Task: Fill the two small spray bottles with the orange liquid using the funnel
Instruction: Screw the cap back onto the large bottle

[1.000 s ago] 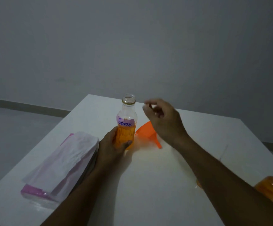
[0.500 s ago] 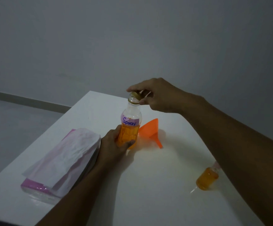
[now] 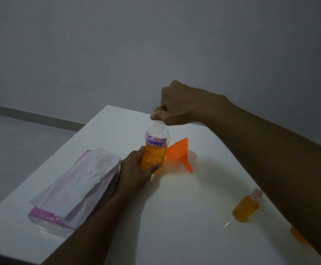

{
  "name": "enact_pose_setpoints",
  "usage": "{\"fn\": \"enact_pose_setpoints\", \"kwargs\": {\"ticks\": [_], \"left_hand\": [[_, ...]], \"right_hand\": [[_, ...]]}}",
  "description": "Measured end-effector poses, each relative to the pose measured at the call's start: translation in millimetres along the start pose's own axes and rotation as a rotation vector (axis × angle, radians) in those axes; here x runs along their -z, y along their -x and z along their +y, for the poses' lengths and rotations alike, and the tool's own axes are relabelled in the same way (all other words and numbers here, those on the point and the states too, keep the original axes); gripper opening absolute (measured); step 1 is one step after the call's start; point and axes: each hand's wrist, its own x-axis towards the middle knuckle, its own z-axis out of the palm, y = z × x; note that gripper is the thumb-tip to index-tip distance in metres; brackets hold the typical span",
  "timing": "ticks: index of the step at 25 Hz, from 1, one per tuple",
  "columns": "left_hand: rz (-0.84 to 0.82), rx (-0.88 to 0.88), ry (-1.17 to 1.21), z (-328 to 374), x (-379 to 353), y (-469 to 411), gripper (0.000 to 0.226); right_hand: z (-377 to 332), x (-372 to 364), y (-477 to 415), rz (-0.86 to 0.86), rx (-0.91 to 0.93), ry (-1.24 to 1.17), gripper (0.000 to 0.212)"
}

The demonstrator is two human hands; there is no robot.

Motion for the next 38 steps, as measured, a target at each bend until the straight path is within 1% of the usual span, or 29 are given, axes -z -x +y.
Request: {"fn": "enact_pose_setpoints", "kwargs": {"ticks": [3,6,9,11,14,17,19,21,23,25,27,28,29,31,32,34,35,36,38], "left_hand": [[-0.017,0.014,0.014,1.4,0.5,1.9,0.066],[-0.040,0.033,0.003,4.2,1.9,2.2,0.069],[-0.008,0.010,-0.019,6.4,0.8,1.7,0.061],[0.024,-0.007,-0.013,7.2,-1.0,2.5,0.056],[0.054,-0.006,-0.015,7.2,-2.4,3.5,0.056],[0.061,0.017,-0.027,7.7,-3.6,2.7,0.060],[0.063,0.021,-0.017,8.1,-4.3,4.5,0.062],[0.067,0.029,-0.007,10.6,-4.7,6.4,0.060],[0.079,0.032,0.002,13.4,-4.2,6.3,0.057],[0.078,0.036,0.005,18.5,-2.7,9.0,0.055],[0.057,0.057,0.018,21.7,-2.7,12.0,0.055],[0.034,0.074,0.020,25.1,-2.3,12.8,0.057],[0.000,0.096,0.025,26.0,-1.5,12.7,0.060],[-0.103,0.169,0.015,32.3,3.0,8.8,0.075],[-0.132,0.218,0.007,35.7,4.8,8.8,0.086],[-0.073,0.274,0.043,42.5,4.3,20.3,0.100],[-0.014,0.273,0.052,46.7,3.1,31.7,0.099],[0.044,0.255,0.055,50.6,0.6,46.2,0.091],[0.089,0.194,0.055,59.4,-7.9,75.2,0.067]], "right_hand": [[0.6,1.2,-1.9,0.033,0.018,0.041,0.057],[16.1,-1.1,-2.4,-0.011,0.132,0.031,0.051],[29.4,-9.9,1.2,0.065,0.202,-0.077,0.044],[32.7,-14.7,-0.2,0.101,0.240,-0.094,0.045],[30.3,-12.8,-5.3,0.112,0.277,-0.009,0.058],[27.0,-11.0,-10.4,0.074,0.285,0.101,0.061],[24.8,-14.8,-11.5,0.069,0.246,0.172,0.062],[19.8,-16.3,-10.4,0.112,0.153,0.274,0.064],[10.5,-16.3,-9.2,0.140,0.043,0.347,0.062],[-1.8,-19.2,-8.2,0.127,-0.055,0.417,0.058],[-10.0,-22.7,-4.7,0.106,-0.131,0.470,0.060],[-12.0,-22.7,-0.5,0.089,-0.177,0.440,0.066],[-13.1,-21.0,5.4,0.066,-0.227,0.358,0.072],[-11.4,-14.5,23.9,0.080,-0.307,0.162,0.077],[-9.4,-11.9,35.4,0.131,-0.332,0.104,0.077],[-4.2,-9.1,68.5,0.264,-0.377,0.025,0.068],[-2.1,-11.0,89.2,0.307,-0.391,-0.017,0.059],[-0.7,-16.3,111.3,0.332,-0.402,-0.068,0.048],[-2.0,-33.4,158.8,0.363,-0.422,-0.189,0.030]]}}
